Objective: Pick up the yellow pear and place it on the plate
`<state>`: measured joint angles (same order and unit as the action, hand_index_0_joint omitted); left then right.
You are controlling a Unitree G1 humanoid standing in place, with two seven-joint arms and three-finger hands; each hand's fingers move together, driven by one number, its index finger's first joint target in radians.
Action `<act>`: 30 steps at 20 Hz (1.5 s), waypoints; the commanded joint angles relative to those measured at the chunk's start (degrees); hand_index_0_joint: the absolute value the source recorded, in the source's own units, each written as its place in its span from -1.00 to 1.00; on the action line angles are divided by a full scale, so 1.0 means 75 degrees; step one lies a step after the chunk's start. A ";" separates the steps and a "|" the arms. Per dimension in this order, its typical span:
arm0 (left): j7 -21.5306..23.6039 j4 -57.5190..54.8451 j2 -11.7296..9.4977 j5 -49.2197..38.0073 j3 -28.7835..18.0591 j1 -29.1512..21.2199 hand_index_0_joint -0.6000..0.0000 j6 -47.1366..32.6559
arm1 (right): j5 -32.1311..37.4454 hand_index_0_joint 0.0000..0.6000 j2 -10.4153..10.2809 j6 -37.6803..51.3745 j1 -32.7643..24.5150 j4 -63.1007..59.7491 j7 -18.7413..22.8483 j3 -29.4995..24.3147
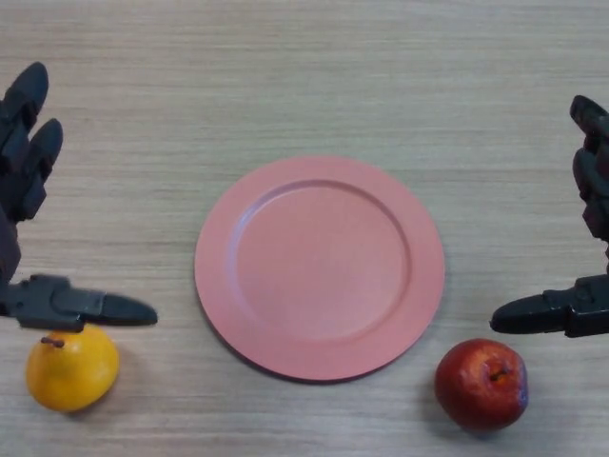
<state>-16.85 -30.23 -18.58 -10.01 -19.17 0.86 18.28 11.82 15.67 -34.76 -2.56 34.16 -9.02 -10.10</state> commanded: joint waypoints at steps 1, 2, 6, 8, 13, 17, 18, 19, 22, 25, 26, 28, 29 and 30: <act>-0.0283 -0.0558 -0.0177 0.0136 -0.0934 0.0078 1.00 -0.0665 | 0.0275 -1.00 0.0209 0.1221 -0.0384 0.0135 0.0033 -0.0238; -0.0490 -0.0621 -0.0114 0.0162 -0.1054 0.0211 1.00 -0.0562 | 0.0241 -1.00 0.0191 0.1342 -0.0367 0.0058 0.0040 -0.0173; -0.1385 -0.0090 0.0148 0.0811 -0.1554 0.0733 1.00 -0.1758 | 0.0220 -1.00 0.0181 0.1618 -0.0497 -0.0267 -0.0036 -0.0018; -0.1521 0.0480 0.0215 0.1007 -0.1761 0.0914 1.00 -0.2655 | 0.0318 -1.00 0.0168 0.1604 -0.0606 -0.0413 -0.0006 0.0035; -0.1558 0.2473 -0.0026 0.1169 -0.1980 0.0883 1.00 -0.4406 | 0.0220 -1.00 0.0136 0.1761 -0.0661 -0.0689 -0.0070 0.0233; -0.1122 0.4215 -0.0461 0.1018 -0.1609 0.0576 1.00 -0.5234 | 0.0187 -1.00 0.0109 0.1848 -0.0669 -0.0787 -0.0032 0.0262; -0.1082 0.4531 -0.0592 0.0998 -0.1476 0.0529 1.00 -0.5285 | 0.0156 -1.00 0.0107 0.1870 -0.0648 -0.0805 -0.0030 0.0272; -0.0941 0.4871 -0.0640 0.0936 -0.1322 0.0419 1.00 -0.5456 | 0.0133 -1.00 0.0102 0.1871 -0.0617 -0.0792 -0.0030 0.0271; -0.0759 0.5669 -0.0715 0.0735 -0.0821 0.0163 1.00 -0.5772 | 0.0127 -1.00 0.0093 0.1808 -0.0660 -0.0743 0.0028 0.0261; -0.0943 0.6221 -0.0838 0.0375 -0.0518 0.0073 1.00 -0.5752 | 0.0141 -1.00 0.0095 0.1745 -0.0644 -0.0716 0.0064 0.0293; -0.1006 0.6424 -0.0829 0.0260 -0.0456 0.0041 1.00 -0.5771 | 0.0120 -1.00 0.0097 0.1706 -0.0652 -0.0687 0.0058 0.0296; -0.1091 0.6726 -0.0853 0.0210 -0.0340 0.0020 1.00 -0.5926 | 0.0111 -1.00 0.0088 0.1761 -0.0640 -0.0675 0.0057 0.0261; -0.1145 0.6725 -0.0862 0.0200 -0.0323 0.0029 0.50 -0.5884 | 0.0118 -1.00 0.0090 0.1762 -0.0634 -0.0664 0.0054 0.0252; -0.1174 0.6778 -0.0866 0.0269 -0.0296 0.0024 0.17 -0.5951 | 0.0123 -1.00 0.0095 0.1757 -0.0628 -0.0650 0.0053 0.0242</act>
<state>-25.36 23.55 -21.57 -5.20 -18.58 2.08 -19.39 11.79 15.31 -29.80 -5.30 25.54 -9.45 -5.61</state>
